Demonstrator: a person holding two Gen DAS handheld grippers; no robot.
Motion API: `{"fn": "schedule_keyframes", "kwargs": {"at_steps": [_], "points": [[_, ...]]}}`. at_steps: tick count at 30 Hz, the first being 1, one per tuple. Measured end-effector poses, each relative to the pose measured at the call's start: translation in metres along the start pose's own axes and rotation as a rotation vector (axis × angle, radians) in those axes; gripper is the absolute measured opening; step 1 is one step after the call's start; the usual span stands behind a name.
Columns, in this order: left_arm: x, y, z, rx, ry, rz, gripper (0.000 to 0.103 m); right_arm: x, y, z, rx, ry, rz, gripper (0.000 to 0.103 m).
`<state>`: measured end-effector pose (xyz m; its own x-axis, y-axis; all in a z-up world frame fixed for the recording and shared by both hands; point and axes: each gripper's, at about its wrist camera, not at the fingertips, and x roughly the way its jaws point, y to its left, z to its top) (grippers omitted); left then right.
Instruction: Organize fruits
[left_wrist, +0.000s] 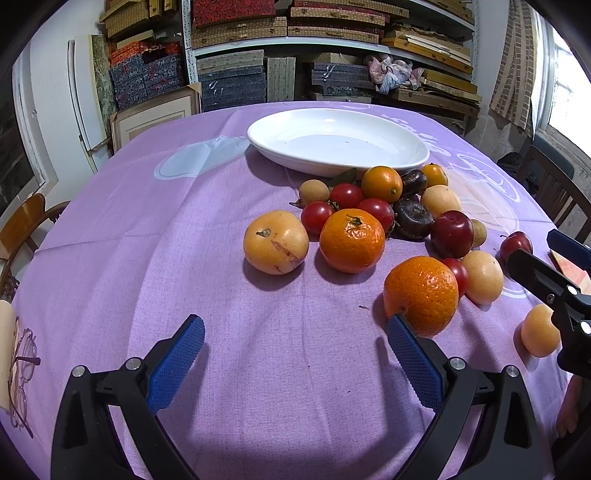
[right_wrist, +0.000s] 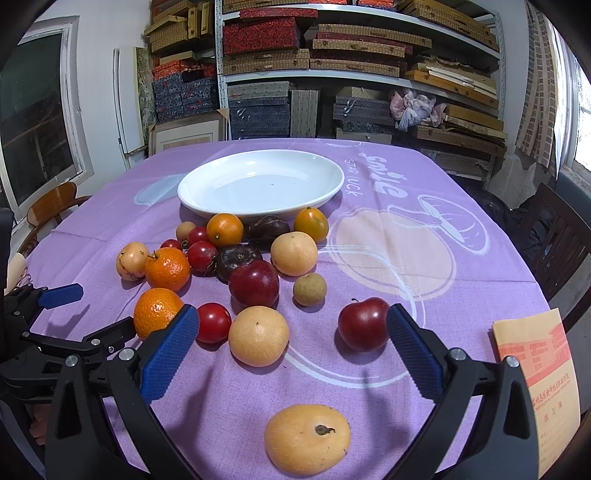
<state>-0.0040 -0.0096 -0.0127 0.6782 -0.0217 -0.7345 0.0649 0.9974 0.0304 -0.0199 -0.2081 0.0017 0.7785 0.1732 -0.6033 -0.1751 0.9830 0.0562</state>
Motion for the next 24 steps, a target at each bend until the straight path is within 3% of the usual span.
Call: {"fn": "schedule_keyframes", "kwargs": {"at_steps": [24], "points": [[0.0015,0.0010,-0.0005,-0.001,0.002,0.000,0.100,-0.0011,0.0000,0.0012,0.000,0.000,-0.001,0.099]]}}
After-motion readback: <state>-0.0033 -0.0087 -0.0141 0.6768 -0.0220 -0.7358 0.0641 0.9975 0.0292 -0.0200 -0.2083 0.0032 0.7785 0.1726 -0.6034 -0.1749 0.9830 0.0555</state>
